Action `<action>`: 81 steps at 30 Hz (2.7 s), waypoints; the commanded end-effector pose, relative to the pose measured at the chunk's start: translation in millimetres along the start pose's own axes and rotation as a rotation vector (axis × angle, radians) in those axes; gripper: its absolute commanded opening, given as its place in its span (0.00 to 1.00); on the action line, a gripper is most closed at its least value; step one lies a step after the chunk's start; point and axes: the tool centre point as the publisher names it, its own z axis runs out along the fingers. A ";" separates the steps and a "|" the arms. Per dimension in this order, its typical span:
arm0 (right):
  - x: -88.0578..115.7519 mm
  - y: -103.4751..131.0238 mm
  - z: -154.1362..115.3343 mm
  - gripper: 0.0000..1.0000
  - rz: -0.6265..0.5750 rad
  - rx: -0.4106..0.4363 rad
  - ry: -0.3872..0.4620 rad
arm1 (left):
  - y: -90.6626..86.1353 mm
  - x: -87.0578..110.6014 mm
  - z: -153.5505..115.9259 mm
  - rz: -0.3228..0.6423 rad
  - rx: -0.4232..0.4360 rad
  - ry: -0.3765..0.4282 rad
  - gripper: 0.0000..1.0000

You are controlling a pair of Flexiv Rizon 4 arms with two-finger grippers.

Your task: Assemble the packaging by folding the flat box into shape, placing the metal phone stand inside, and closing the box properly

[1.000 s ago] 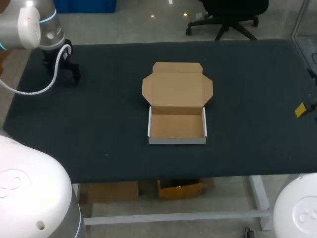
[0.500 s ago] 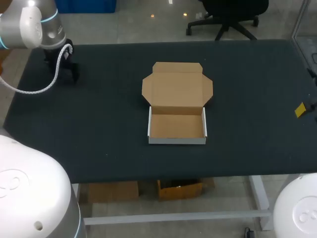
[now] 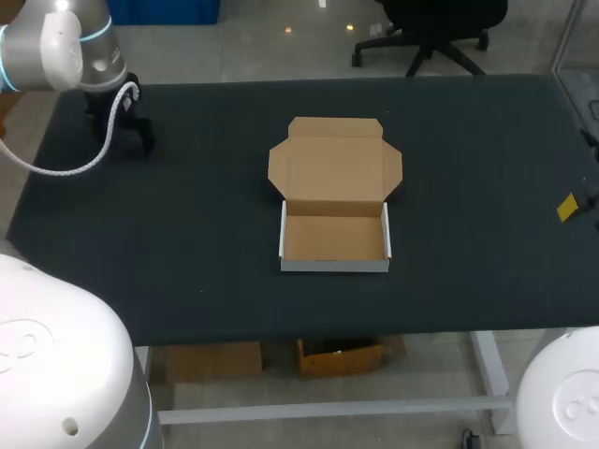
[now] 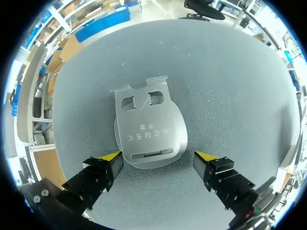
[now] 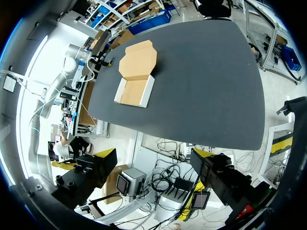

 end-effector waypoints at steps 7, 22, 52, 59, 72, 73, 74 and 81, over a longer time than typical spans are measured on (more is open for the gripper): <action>0.7 -0.7 -1.8 1.00 -0.001 0.001 0.001 | -8.5 -1.9 1.9 -0.001 -0.004 -0.004 0.99; 0.7 -0.7 -1.8 1.00 -0.001 0.001 0.001 | -19.5 -4.0 5.3 -0.002 -0.004 -0.009 1.00; 0.7 -0.7 -1.8 1.00 -0.001 0.001 0.001 | -32.1 -7.4 5.2 -0.016 0.004 -0.016 0.80; 0.7 -0.7 -1.8 1.00 -0.001 0.001 0.001 | -33.4 -7.0 5.7 -0.021 0.003 -0.015 0.80; 0.7 -0.7 -1.8 1.00 -0.001 0.001 0.001 | -35.0 -4.7 5.6 -0.028 0.007 -0.017 0.78; 0.7 -0.7 -1.8 1.00 -0.001 0.001 0.001 | -35.1 -4.7 5.5 -0.029 0.007 -0.017 0.78; 0.7 -0.7 -1.8 1.00 -0.001 0.001 0.001 | -35.2 -4.7 5.5 -0.029 0.008 -0.017 0.78; 0.7 -0.7 -1.8 1.00 -0.001 0.001 0.001 | -37.1 -6.4 7.0 -0.038 0.006 -0.016 0.82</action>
